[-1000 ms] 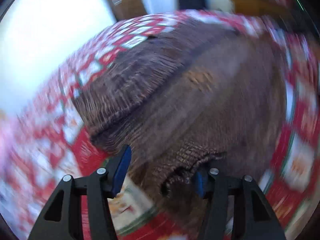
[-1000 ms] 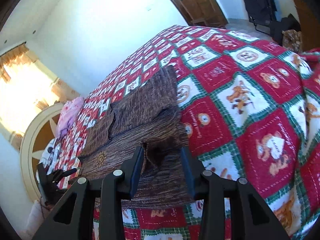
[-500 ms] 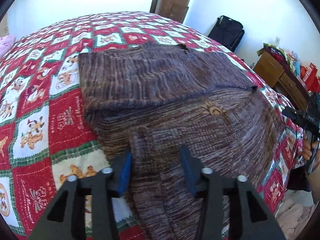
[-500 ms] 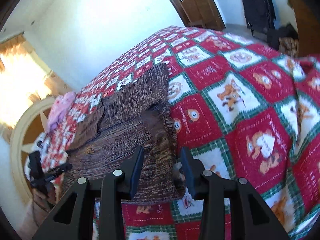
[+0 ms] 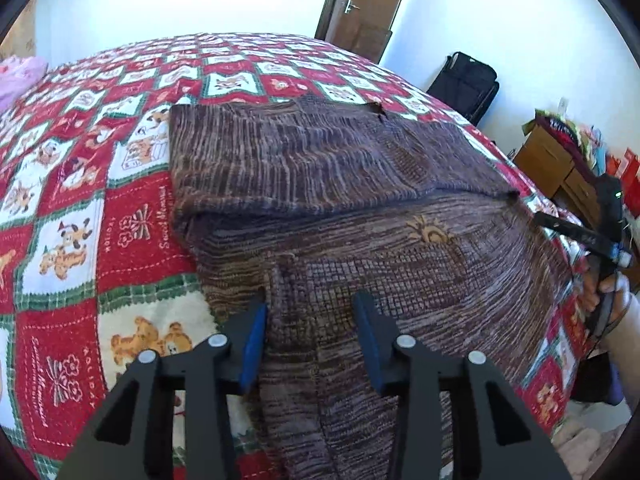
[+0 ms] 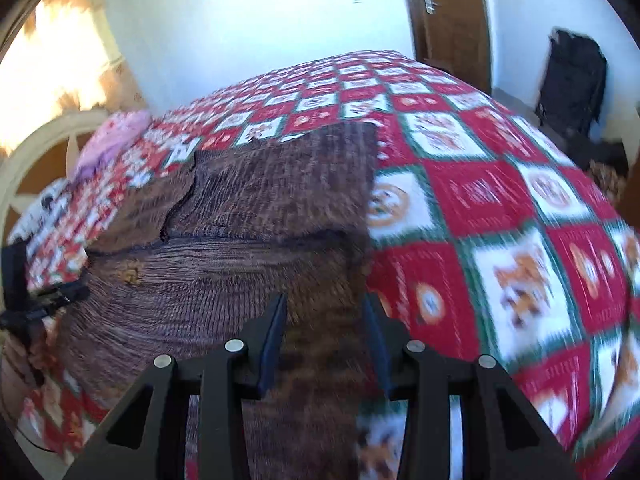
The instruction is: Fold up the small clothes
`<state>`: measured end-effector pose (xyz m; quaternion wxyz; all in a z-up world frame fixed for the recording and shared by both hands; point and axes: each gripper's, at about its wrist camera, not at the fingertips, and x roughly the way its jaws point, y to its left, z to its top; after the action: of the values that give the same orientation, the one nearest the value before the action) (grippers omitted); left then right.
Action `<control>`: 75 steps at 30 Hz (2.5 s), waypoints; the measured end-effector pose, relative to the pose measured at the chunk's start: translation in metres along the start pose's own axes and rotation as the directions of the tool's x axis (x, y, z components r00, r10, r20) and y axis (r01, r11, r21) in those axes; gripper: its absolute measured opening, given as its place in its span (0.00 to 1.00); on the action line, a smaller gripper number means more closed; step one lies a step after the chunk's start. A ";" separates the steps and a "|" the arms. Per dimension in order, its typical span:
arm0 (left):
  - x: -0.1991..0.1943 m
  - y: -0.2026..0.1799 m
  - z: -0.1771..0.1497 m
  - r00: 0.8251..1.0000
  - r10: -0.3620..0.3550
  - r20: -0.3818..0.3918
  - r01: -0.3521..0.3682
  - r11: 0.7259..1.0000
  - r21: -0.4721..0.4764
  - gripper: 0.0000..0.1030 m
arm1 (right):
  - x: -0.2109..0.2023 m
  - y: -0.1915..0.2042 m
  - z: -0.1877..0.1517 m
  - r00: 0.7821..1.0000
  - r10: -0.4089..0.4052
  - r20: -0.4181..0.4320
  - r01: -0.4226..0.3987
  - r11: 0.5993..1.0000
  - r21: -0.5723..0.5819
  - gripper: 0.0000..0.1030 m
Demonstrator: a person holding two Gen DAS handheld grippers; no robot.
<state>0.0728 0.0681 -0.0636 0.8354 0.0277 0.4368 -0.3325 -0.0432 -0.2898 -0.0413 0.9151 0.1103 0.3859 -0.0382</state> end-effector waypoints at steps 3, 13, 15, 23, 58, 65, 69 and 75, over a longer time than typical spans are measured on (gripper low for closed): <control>0.003 -0.005 0.001 1.000 0.021 -0.009 -0.021 0.999 0.024 0.48 | 0.019 0.017 0.003 0.999 -0.044 -0.031 0.041 0.994 -0.102 0.39; -0.005 -0.010 -0.009 0.998 0.023 0.050 -0.024 0.999 0.024 0.13 | 0.014 0.039 -0.006 0.991 -0.134 -0.005 0.129 0.961 -0.243 0.04; -0.009 -0.010 -0.013 0.997 0.034 0.065 -0.034 0.999 -0.001 0.13 | 0.002 0.041 -0.005 0.993 -0.116 0.022 0.118 0.967 -0.226 0.04; -0.045 -0.030 -0.012 0.982 0.088 0.168 -0.082 0.996 -0.044 0.12 | -0.057 0.056 0.010 0.985 -0.062 0.163 0.091 0.980 -0.177 0.04; 0.089 0.064 0.134 0.938 0.335 0.082 -0.307 0.920 -0.244 0.18 | 0.146 0.021 0.148 0.927 -0.359 0.112 0.371 0.922 -0.110 0.04; 0.080 0.062 0.132 0.927 0.371 0.050 -0.346 0.902 -0.259 0.49 | 0.161 0.020 0.147 0.917 -0.397 0.036 0.397 0.906 -0.144 0.07; 0.046 0.057 0.117 0.920 0.389 0.050 -0.369 0.903 -0.220 0.60 | 0.098 0.016 0.141 0.909 -0.362 0.207 0.370 0.929 0.002 0.16; 0.006 0.039 0.067 0.897 0.439 0.051 -0.419 0.883 -0.213 0.65 | 0.038 0.060 0.098 0.960 -0.189 0.207 0.209 0.974 -0.082 0.33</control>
<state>0.1455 0.0726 -0.0361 0.9072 0.0250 0.4089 -0.0955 0.0605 -0.2532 0.0083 0.9449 0.0193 0.3036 -0.1211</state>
